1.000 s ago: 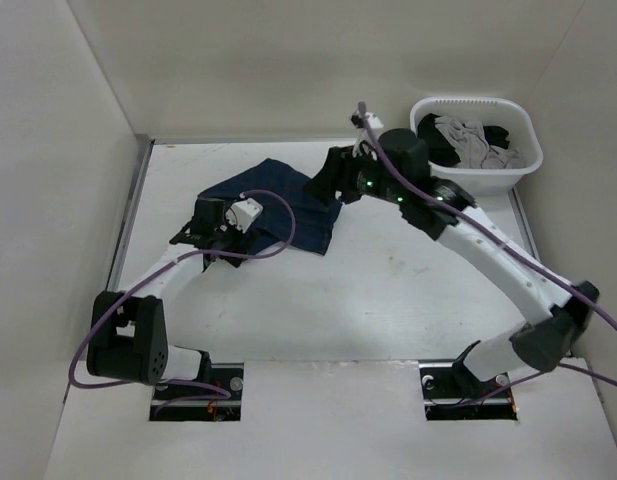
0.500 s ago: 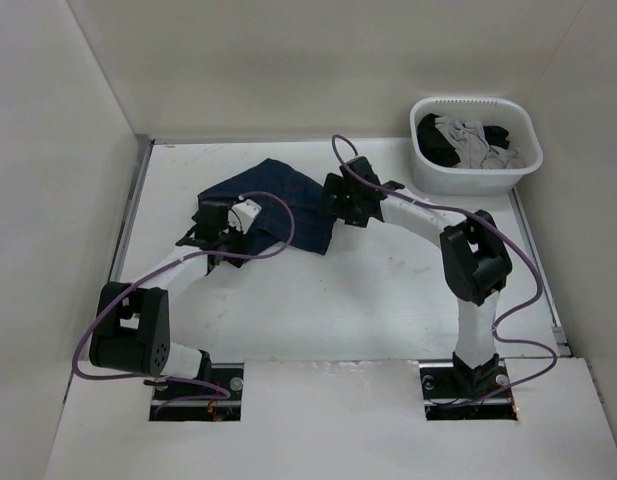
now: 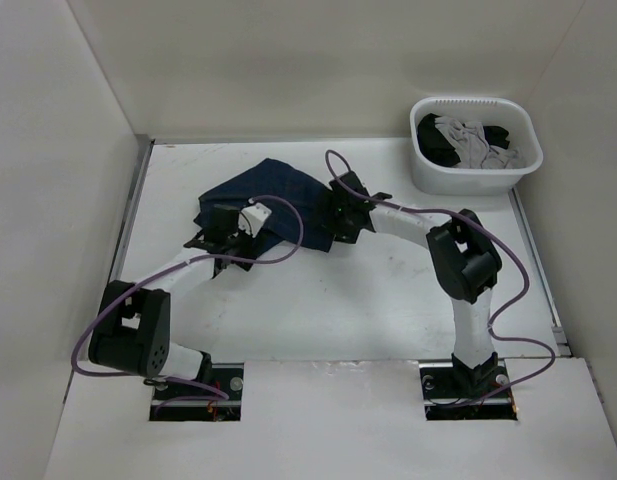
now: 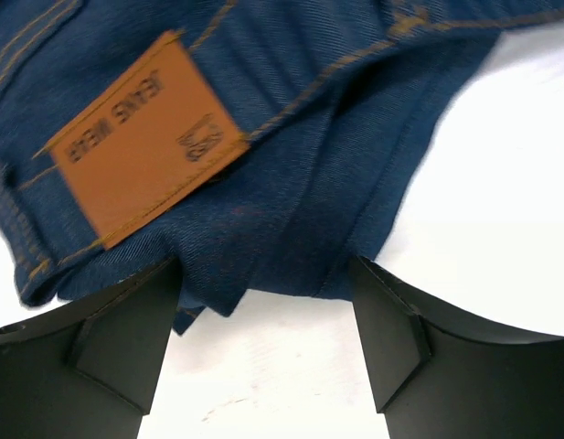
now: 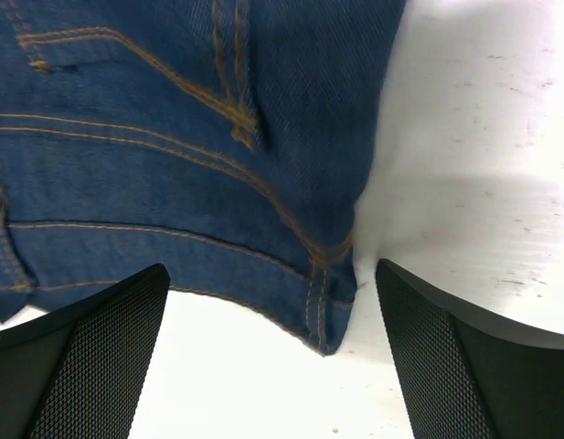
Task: Fold and stack the trousers
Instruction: Flatten the trousers out
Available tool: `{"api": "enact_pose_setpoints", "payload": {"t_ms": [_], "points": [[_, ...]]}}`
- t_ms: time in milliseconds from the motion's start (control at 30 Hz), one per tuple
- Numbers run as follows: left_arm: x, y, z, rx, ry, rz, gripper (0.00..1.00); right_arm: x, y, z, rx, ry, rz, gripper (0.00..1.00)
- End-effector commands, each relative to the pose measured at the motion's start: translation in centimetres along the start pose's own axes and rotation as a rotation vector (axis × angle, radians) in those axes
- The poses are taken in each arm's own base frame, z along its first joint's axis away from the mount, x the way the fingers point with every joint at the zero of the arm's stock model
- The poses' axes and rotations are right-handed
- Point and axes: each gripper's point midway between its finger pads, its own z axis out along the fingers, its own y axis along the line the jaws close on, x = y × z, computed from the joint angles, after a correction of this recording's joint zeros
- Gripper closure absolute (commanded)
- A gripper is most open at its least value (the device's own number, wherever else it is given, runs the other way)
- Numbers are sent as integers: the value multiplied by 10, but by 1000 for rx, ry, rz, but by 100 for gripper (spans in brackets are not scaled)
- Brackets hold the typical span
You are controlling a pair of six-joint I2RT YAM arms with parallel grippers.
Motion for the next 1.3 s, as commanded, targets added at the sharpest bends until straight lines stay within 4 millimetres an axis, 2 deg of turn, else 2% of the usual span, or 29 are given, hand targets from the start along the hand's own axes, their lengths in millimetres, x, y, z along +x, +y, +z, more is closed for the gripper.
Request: {"api": "enact_pose_setpoints", "payload": {"t_ms": [0,67,133,167,200,267,333,367,400,467,500,567,600,633,667,700,733,767,800,867,933,1000,1067,1100,1167,1267], "points": [[-8,-33,-4,89,-31,44,29,-17,5,-11,-13,-62,20,1],[-10,-43,-4,104,-34,79,28,-13,4,-11,-13,-58,17,0],[-8,-44,1,101,-30,96,28,-9,5,-7,-22,-36,23,1],[-7,-44,5,96,-23,98,28,-5,6,-3,-32,-18,24,4],[-4,-40,11,81,-8,94,28,-1,7,2,-38,4,30,11],[-4,-38,16,79,1,84,29,2,8,8,-49,19,50,29],[-5,-41,17,86,-5,96,29,1,15,9,-83,15,76,60],[-6,-43,19,88,-11,106,30,-1,21,7,-114,5,86,82],[-3,-45,23,91,-10,122,39,-5,29,2,-146,-5,97,96],[1,-42,31,77,8,127,65,-11,45,-11,-199,-8,101,100],[3,-37,36,64,23,120,82,-13,59,-23,-248,2,101,100],[2,-12,37,0,32,83,99,-15,90,-56,-359,26,108,100],[-2,4,33,-36,20,65,100,-11,115,-83,-444,48,104,100],[-8,28,25,-84,-6,41,100,-8,133,-107,-514,61,101,100],[-15,49,16,-126,-31,30,100,-4,156,-141,-608,74,91,100],[-24,79,-1,-191,-66,22,100,1,178,-183,-710,85,79,100],[-32,104,-16,-243,-93,23,100,6,190,-213,-775,94,73,100],[-41,128,-33,-294,-119,30,100,8,196,-231,-811,100,75,100],[-54,162,-61,-363,-159,39,100,14,200,-272,-884,106,98,100],[-68,194,-95,-416,-214,45,100,19,194,-297,-918,111,138,100],[-84,217,-128,-429,-254,77,100,28,170,-316,-921,131,256,100],[-98,222,-146,-405,-283,101,100,35,149,-322,-917,137,364,100],[-112,215,-155,-345,-307,131,100,43,121,-319,-894,141,520,100],[-118,207,-152,-302,-314,156,100,47,103,-311,-870,138,611,100],[-128,178,-133,-198,-312,208,100,54,64,-291,-811,116,780,100],[-125,123,-92,-37,-251,266,100,57,-1,-259,-700,16,896,100]]}}
